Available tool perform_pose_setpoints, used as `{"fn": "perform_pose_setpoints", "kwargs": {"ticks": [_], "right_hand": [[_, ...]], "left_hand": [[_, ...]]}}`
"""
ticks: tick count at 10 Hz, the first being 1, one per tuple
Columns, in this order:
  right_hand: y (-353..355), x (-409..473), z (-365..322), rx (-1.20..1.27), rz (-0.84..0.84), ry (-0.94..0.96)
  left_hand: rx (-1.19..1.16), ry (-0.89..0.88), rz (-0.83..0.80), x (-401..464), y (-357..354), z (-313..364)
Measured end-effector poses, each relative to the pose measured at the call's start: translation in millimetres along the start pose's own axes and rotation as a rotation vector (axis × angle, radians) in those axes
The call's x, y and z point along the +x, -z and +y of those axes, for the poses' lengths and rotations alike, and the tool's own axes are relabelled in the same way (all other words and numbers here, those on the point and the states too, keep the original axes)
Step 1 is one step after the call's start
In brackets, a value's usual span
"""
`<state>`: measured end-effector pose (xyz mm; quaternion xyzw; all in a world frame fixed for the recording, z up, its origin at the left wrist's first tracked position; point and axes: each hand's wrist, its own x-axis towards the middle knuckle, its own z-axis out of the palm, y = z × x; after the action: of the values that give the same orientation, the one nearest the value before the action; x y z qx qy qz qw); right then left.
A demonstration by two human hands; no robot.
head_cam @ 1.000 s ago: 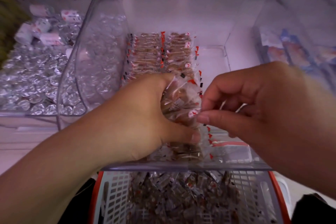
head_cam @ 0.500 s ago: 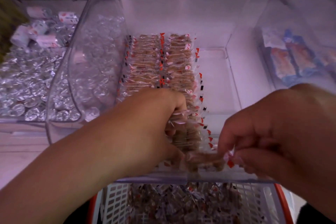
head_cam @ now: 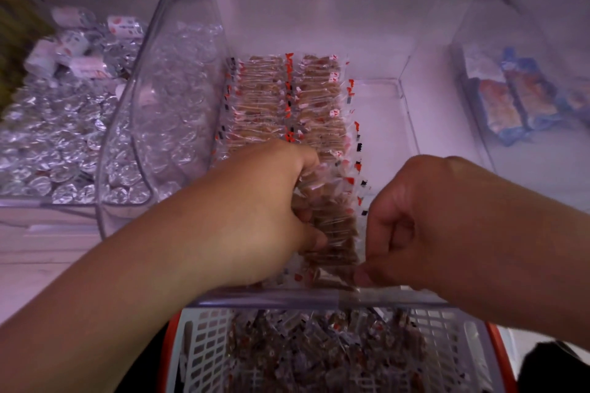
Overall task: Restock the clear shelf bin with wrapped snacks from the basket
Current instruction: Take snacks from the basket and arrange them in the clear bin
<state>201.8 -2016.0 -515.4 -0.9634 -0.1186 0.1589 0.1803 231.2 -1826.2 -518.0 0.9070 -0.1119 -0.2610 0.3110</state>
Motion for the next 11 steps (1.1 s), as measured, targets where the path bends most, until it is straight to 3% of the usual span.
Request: {"fn": "perform_pose_setpoints", "kwargs": {"ticks": [2,5,7,9,11], "right_hand": [[-7,11,7,0.09,-0.194,-0.012],[-19,18,10,-0.043,-0.098,-0.023],[3,10,-9,0.096,-0.043,-0.025],[30,4,-17,0.364,0.248,0.161],[39,3,-21,0.138,0.431,0.313]], "left_hand": [[-0.018,0.007,0.011,1,1,0],[0.042,0.031,-0.06,-1,2,6],[0.076,-0.01,-0.047,-5,2,9],[-0.073,-0.024,0.151,-4,13,10],[0.135,-0.133,0.254,-1,11,20]]}}
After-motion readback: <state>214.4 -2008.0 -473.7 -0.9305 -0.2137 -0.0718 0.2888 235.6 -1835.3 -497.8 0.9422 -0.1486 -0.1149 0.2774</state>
